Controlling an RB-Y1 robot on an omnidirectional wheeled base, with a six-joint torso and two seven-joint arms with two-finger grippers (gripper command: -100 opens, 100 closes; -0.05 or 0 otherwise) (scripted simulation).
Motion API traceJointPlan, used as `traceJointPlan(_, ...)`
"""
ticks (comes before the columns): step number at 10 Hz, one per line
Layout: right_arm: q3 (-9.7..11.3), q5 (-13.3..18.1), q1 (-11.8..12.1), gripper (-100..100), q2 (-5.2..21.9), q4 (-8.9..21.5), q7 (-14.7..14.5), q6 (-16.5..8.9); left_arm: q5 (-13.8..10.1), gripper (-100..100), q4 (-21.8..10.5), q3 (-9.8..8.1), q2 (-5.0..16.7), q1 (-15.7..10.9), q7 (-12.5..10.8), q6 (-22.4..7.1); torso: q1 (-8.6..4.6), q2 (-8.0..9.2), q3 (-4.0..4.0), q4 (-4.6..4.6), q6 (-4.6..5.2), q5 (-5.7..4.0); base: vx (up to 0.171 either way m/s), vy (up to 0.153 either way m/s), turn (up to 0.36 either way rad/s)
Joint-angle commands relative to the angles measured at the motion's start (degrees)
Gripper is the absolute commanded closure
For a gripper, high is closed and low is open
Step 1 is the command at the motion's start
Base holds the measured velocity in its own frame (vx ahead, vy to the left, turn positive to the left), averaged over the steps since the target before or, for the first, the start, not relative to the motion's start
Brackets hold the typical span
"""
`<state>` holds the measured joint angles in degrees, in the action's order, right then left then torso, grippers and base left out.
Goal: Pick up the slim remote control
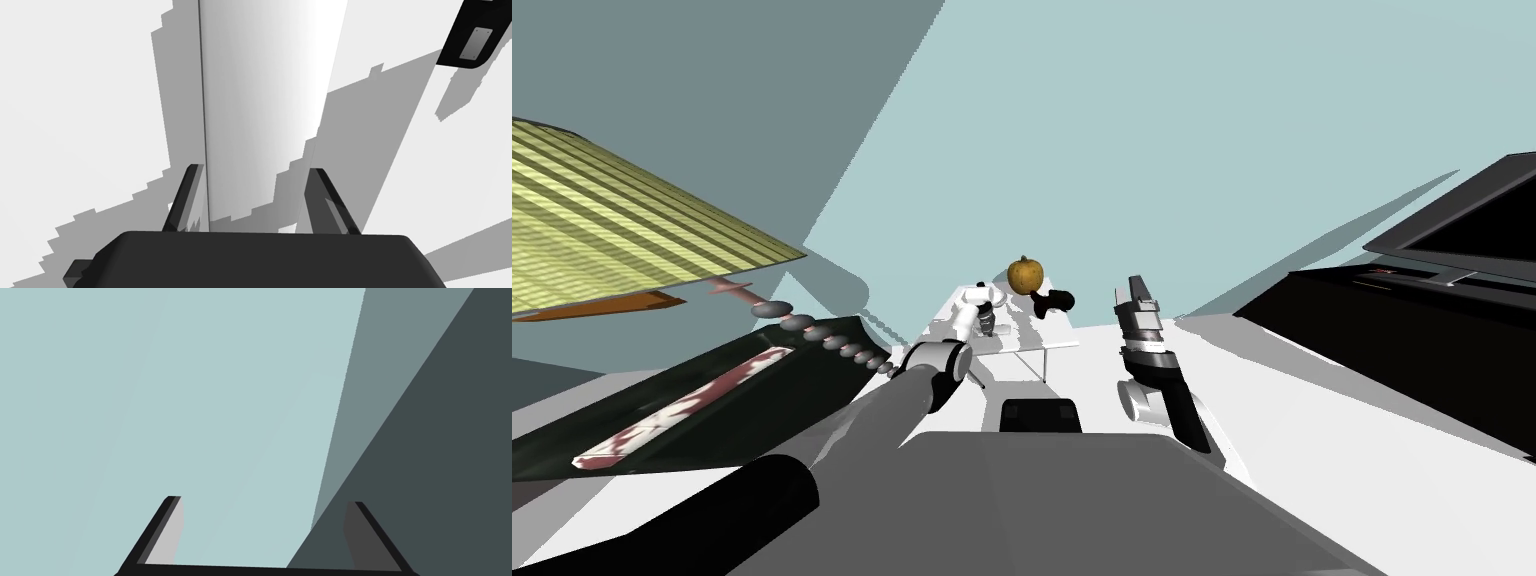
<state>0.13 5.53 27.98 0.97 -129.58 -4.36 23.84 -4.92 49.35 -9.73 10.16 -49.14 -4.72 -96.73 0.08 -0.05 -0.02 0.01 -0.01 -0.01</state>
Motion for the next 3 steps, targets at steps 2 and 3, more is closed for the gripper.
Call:
traceJointPlan(2, 0.00, 0.00, 0.00, 0, 0.00, 0.00, 0.00, 0.00, 0.01, 100, 1.36, -0.02, -0.04, 0.09, -0.07, -1.25, 0.00, 0.02, 0.01, 0.00, 0.00, 0.00, -0.003, 0.003, 0.001)
traceJointPlan(3, 0.00, 0.00, 0.00, 0, 0.00, 0.00, 0.00, 0.00, 0.01, 0, 1.54, -0.02, -0.04, 0.08, -0.09, -1.55, -0.01, 0.01, 0.00, -0.02, 0.00, 0.00, 0.000, 0.000, 0.000)
